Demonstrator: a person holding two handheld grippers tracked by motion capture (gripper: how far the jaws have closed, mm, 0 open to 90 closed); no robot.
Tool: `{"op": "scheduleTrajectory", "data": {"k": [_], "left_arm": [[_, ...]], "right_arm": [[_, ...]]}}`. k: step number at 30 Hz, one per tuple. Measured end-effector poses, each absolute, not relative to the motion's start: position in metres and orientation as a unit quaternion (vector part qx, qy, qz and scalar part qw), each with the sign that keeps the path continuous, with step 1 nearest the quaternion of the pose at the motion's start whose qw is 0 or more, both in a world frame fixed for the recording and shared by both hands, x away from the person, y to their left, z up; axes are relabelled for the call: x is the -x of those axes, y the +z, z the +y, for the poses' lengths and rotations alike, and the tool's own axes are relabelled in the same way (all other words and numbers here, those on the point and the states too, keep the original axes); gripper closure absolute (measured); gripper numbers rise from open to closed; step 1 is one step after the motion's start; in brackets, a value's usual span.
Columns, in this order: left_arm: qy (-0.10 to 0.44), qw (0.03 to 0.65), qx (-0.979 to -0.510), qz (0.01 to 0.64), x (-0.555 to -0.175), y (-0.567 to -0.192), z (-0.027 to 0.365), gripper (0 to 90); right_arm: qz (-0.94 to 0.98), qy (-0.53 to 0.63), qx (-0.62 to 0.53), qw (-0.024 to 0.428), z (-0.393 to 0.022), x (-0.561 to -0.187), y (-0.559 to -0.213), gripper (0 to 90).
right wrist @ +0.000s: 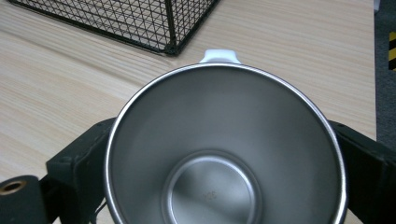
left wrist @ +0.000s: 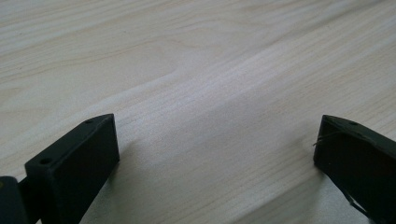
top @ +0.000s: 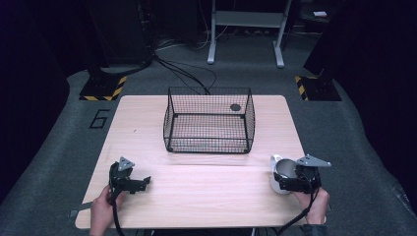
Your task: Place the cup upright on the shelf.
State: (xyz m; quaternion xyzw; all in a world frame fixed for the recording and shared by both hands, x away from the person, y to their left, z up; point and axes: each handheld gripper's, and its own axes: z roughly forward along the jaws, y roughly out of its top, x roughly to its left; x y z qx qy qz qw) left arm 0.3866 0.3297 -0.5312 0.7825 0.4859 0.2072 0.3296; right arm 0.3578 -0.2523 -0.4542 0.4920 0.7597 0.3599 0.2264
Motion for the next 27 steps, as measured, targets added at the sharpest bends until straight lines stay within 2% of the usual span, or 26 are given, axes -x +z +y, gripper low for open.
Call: {"op": "scheduleTrajectory", "data": {"k": [12,27], "left_arm": [[0.207,0.33,-0.782,0.486,-0.387,-0.531,0.33,0.0],[0.207,0.331,-0.781,0.487,-0.387,-0.531,0.329,0.0]], "right_arm": [[0.774,0.354,-0.472,0.228,-0.244,-0.358,-0.443,5.5],[0.792,0.366,-0.443,0.205,-0.215,-0.363,-0.425,5.6]]}}
